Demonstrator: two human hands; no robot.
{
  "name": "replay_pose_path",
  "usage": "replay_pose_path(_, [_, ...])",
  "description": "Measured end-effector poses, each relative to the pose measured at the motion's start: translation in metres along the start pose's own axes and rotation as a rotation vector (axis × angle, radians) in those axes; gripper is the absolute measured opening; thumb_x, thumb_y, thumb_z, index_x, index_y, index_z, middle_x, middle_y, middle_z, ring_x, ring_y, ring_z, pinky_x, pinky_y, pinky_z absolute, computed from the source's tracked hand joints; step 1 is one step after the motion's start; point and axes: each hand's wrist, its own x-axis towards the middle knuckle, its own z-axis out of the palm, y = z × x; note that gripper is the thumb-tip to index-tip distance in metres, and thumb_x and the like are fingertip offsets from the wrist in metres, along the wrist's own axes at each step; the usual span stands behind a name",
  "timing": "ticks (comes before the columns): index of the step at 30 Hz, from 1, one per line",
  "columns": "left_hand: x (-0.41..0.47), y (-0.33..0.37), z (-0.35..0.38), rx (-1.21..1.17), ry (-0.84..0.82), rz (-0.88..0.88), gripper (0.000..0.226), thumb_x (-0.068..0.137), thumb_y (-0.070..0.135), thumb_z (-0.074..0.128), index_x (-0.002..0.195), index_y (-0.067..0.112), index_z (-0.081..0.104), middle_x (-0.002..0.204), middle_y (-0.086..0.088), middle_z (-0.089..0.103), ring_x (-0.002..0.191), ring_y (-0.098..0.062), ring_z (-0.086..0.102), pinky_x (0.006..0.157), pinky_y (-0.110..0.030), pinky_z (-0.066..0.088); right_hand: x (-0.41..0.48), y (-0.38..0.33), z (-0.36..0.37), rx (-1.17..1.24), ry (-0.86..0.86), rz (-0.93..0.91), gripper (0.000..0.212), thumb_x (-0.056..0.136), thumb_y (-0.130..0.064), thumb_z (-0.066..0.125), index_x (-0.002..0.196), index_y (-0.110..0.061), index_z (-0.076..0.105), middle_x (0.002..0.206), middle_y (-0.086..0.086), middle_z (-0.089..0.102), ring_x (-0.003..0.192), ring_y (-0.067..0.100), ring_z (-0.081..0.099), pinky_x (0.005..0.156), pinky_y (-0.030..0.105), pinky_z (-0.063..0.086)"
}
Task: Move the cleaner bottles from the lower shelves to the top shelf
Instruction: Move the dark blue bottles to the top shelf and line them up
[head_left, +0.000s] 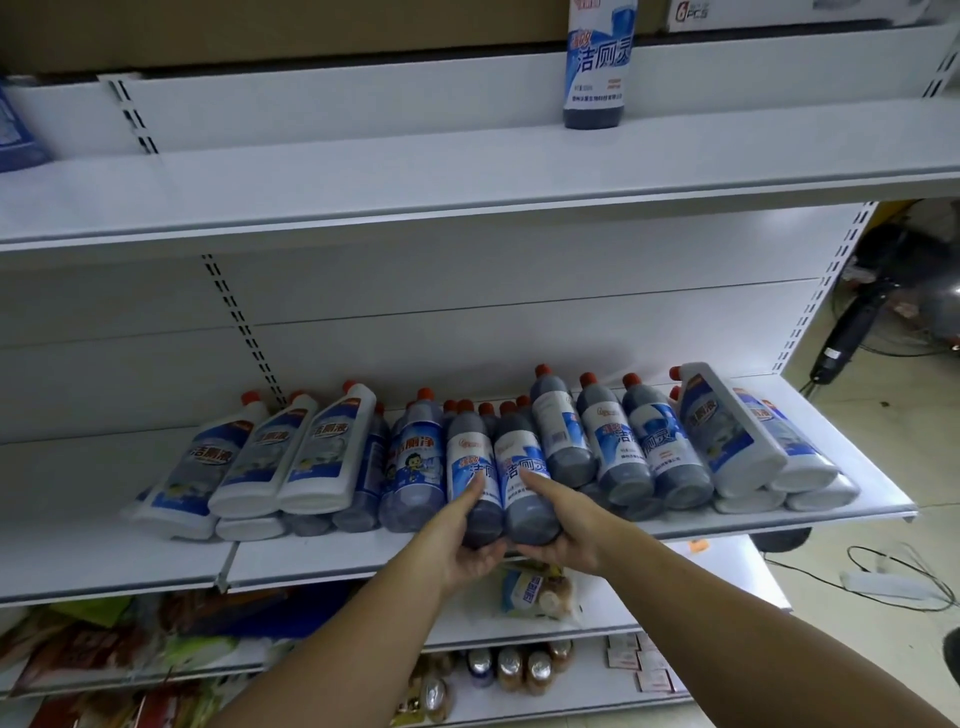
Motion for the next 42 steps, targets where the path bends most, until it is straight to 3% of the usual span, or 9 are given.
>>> replay_pose_path(4, [-0.003, 0.003, -0.007, 0.111, 0.025, 0.014, 0.057, 0.067, 0.013, 0.08, 0.117, 0.004, 0.052, 0.108, -0.023, 0.063, 0.096, -0.036, 0.064, 0.068, -0.043, 0.055, -0.005, 0.004, 0.002, -0.181, 0.061, -0.063, 0.048, 0.075, -0.042, 0.073, 0.111, -0.014, 0.058, 0.105, 0.012, 0.069, 0.093, 0.027, 0.068, 0.078, 0.039, 0.058])
replay_pose_path(9, [-0.03, 0.006, -0.022, 0.348, -0.143, -0.085, 0.053, 0.065, 0.011, 0.075, 0.113, 0.002, 0.053, 0.097, -0.025, 0.067, 0.081, -0.035, 0.067, 0.062, -0.042, 0.06, -0.029, 0.011, -0.009, -0.157, -0.044, -0.041, 0.047, 0.074, -0.032, 0.075, 0.112, -0.011, 0.058, 0.109, 0.016, 0.07, 0.099, 0.031, 0.067, 0.088, 0.046, 0.054])
replay_pose_path(14, [-0.056, 0.001, -0.03, 0.473, -0.401, 0.02, 0.053, 0.065, -0.011, 0.069, 0.114, 0.001, 0.055, 0.096, -0.022, 0.072, 0.09, -0.035, 0.068, 0.078, -0.049, 0.057, -0.067, 0.012, -0.027, -0.115, -0.236, -0.191, 0.082, 0.057, -0.02, 0.085, 0.128, -0.009, 0.045, 0.12, 0.018, 0.064, 0.107, 0.032, 0.062, 0.086, 0.046, 0.054])
replay_pose_path(18, [-0.08, -0.008, -0.008, 0.716, -0.508, 0.143, 0.053, 0.068, -0.023, 0.06, 0.114, 0.002, 0.054, 0.09, -0.012, 0.073, 0.084, -0.022, 0.07, 0.068, -0.033, 0.058, -0.101, 0.009, -0.045, -0.192, -0.281, -0.393, 0.103, 0.045, -0.034, 0.092, 0.13, -0.005, 0.042, 0.125, 0.022, 0.06, 0.112, 0.036, 0.06, 0.09, 0.044, 0.053])
replay_pose_path(22, [-0.09, -0.022, 0.019, 0.823, -0.577, 0.188, 0.055, 0.065, -0.018, 0.067, 0.112, 0.006, 0.053, 0.092, -0.009, 0.072, 0.088, -0.021, 0.069, 0.07, -0.031, 0.055, -0.136, 0.011, -0.064, -0.174, -0.251, -0.53, 0.094, 0.052, -0.044, 0.088, 0.128, -0.008, 0.045, 0.122, 0.017, 0.065, 0.11, 0.032, 0.063, 0.085, 0.038, 0.055])
replay_pose_path(29, [-0.104, -0.045, 0.068, 0.798, -0.711, 0.227, 0.058, 0.05, -0.008, 0.067, 0.106, 0.003, 0.056, 0.082, -0.012, 0.073, 0.071, -0.021, 0.07, 0.058, -0.03, 0.055, -0.192, 0.0, -0.099, -0.215, 0.066, -0.679, 0.106, 0.044, -0.076, 0.073, 0.128, -0.017, 0.047, 0.114, 0.007, 0.069, 0.105, 0.027, 0.066, 0.092, 0.047, 0.051])
replay_pose_path(35, [-0.132, -0.044, 0.099, 0.874, -0.819, 0.292, 0.085, 0.044, 0.005, 0.079, 0.12, -0.01, 0.042, 0.071, -0.015, 0.063, 0.056, -0.018, 0.061, 0.051, -0.027, 0.048, -0.251, -0.044, -0.105, -0.374, 0.017, -0.862, 0.097, 0.035, -0.079, 0.072, 0.115, -0.029, 0.051, 0.104, -0.004, 0.074, 0.095, 0.018, 0.071, 0.077, 0.032, 0.056])
replay_pose_path(38, [-0.152, -0.033, 0.12, 0.873, -0.791, 0.431, 0.1, 0.024, 0.012, 0.09, 0.113, -0.009, 0.046, 0.073, -0.016, 0.065, 0.058, -0.019, 0.065, 0.051, -0.025, 0.051, -0.271, -0.074, -0.102, -0.396, -0.014, -0.94, 0.094, 0.03, -0.08, 0.071, 0.107, -0.03, 0.053, 0.094, -0.009, 0.075, 0.087, 0.013, 0.072, 0.069, 0.024, 0.056])
replay_pose_path(42, [-0.189, -0.015, 0.143, 0.801, -0.829, 0.613, 0.061, 0.031, 0.004, 0.074, 0.089, -0.009, 0.059, 0.06, -0.014, 0.064, 0.048, -0.017, 0.061, 0.045, -0.02, 0.048, -0.286, -0.12, -0.102, -0.393, -0.06, -1.028, 0.1, 0.025, -0.081, 0.071, 0.11, -0.03, 0.055, 0.101, 0.002, 0.074, 0.092, 0.024, 0.071, 0.08, 0.044, 0.056])
